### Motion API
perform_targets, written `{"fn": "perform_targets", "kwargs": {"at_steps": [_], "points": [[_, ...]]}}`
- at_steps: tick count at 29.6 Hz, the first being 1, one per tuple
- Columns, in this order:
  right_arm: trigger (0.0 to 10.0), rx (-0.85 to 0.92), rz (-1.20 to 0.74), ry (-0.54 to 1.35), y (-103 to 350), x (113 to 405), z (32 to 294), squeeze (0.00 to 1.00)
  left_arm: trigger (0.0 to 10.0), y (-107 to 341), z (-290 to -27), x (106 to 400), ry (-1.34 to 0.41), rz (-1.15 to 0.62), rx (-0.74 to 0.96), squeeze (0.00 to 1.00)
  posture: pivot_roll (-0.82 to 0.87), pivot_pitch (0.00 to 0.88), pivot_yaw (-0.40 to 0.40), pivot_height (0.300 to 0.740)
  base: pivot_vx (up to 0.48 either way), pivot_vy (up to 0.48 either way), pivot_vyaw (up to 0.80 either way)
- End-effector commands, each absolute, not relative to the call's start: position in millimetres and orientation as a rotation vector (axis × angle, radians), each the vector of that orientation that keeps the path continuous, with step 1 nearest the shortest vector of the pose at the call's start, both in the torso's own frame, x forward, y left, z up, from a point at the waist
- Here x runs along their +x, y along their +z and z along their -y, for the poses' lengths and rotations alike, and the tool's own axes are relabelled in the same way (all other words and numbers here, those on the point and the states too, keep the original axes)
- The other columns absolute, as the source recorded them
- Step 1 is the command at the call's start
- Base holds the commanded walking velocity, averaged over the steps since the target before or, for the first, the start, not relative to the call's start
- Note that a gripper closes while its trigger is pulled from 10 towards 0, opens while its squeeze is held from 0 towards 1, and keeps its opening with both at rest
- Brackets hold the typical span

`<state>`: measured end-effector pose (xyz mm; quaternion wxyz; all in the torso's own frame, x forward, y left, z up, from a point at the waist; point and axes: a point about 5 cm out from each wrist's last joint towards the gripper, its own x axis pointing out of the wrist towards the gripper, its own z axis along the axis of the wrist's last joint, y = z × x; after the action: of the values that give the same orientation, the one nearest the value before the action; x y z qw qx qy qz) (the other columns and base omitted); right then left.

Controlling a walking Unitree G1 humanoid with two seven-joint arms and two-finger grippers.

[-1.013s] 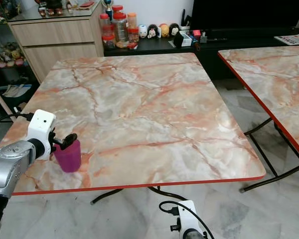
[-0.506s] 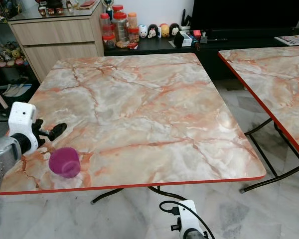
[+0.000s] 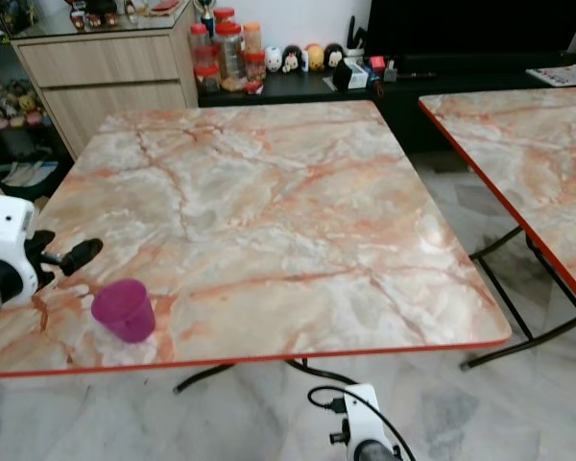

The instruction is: Setting the table

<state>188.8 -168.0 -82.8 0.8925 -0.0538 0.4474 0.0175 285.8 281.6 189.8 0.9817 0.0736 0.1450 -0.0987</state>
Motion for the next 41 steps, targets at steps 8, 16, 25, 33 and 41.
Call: {"fn": "perform_targets", "kwargs": {"at_steps": [8, 16, 25, 33, 41], "points": [[10.0, -0.109, -0.927, 0.049, -81.8, 191.5, 165.4, 0.0, 10.0, 184.9, -274.3, 274.2, -0.305, -0.344, 0.175, 0.0, 0.09, 0.0, 0.02, 0.723, 0.0, 0.0, 0.0], [10.0, -0.106, -0.928, 0.051, -81.8, 191.8, 164.8, 0.0, 10.0, 171.6, -259.0, 274.1, -0.38, -0.371, 0.162, 0.0, 0.09, 0.0, 0.02, 0.723, 0.0, 0.0, 0.0], [10.0, -0.107, -0.929, 0.052, -81.8, 191.7, 164.9, 0.0, 10.0, 153.5, -250.3, 275.3, -0.406, -0.427, 0.191, 0.0, 0.09, 0.0, 0.018, 0.723, 0.0, 0.0, 0.0], [10.0, -0.106, -0.929, 0.049, -81.9, 191.5, 165.2, 0.0, 10.0, 151.2, -249.6, 277.0, -0.415, -0.441, 0.196, 0.0, 0.08, 0.0, 0.02, 0.723, 0.0, 0.0, 0.0], [10.0, -0.106, -0.931, 0.049, -82.3, 190.6, 165.4, 0.0, 10.0, 146.7, -246.6, 277.9, -0.435, -0.461, 0.213, 0.0, 0.08, 0.0, 0.021, 0.723, 0.0, 0.0, 0.0]]}}
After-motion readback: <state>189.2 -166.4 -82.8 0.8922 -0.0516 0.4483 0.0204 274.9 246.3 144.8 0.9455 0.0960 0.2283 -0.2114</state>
